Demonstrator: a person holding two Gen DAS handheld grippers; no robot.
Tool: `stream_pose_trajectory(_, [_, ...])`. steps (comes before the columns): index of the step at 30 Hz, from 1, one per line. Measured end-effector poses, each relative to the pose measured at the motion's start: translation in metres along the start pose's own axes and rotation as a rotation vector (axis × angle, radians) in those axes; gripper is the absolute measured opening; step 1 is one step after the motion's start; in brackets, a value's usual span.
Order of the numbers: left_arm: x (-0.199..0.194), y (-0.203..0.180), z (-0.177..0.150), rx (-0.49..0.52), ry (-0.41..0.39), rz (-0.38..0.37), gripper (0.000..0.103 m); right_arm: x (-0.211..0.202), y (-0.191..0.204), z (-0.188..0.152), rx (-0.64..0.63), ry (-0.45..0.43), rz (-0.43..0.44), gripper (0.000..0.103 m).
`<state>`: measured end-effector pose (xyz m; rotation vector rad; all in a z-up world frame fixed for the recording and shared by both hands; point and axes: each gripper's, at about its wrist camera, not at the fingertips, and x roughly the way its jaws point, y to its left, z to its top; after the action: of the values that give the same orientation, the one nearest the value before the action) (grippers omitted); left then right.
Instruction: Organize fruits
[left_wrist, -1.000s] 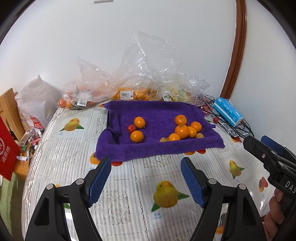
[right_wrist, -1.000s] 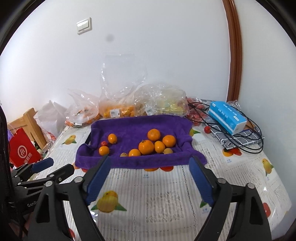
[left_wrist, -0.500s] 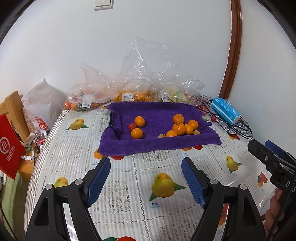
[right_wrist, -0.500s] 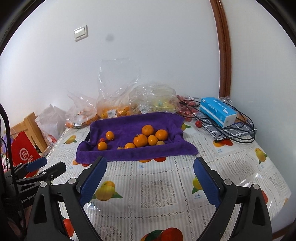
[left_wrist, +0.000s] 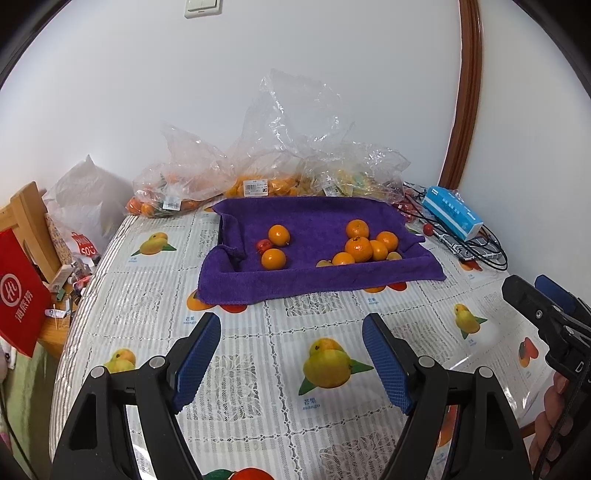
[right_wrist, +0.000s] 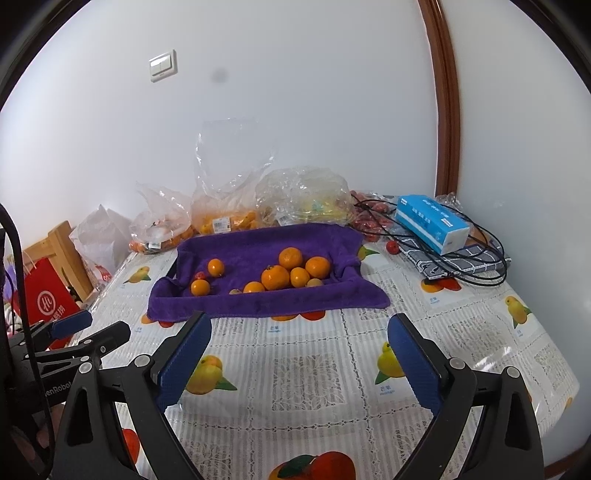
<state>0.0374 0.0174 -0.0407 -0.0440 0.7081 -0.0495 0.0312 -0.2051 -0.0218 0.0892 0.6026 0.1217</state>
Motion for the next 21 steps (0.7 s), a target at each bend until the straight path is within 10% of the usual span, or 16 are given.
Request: stream_pose_trajectory(21, [-0.0080, -0.0050, 0.0052, 0.007, -0.018, 0.014, 0.078, -0.0032, -0.0078, -0.0014, 0.000, -0.018, -0.017, 0.096])
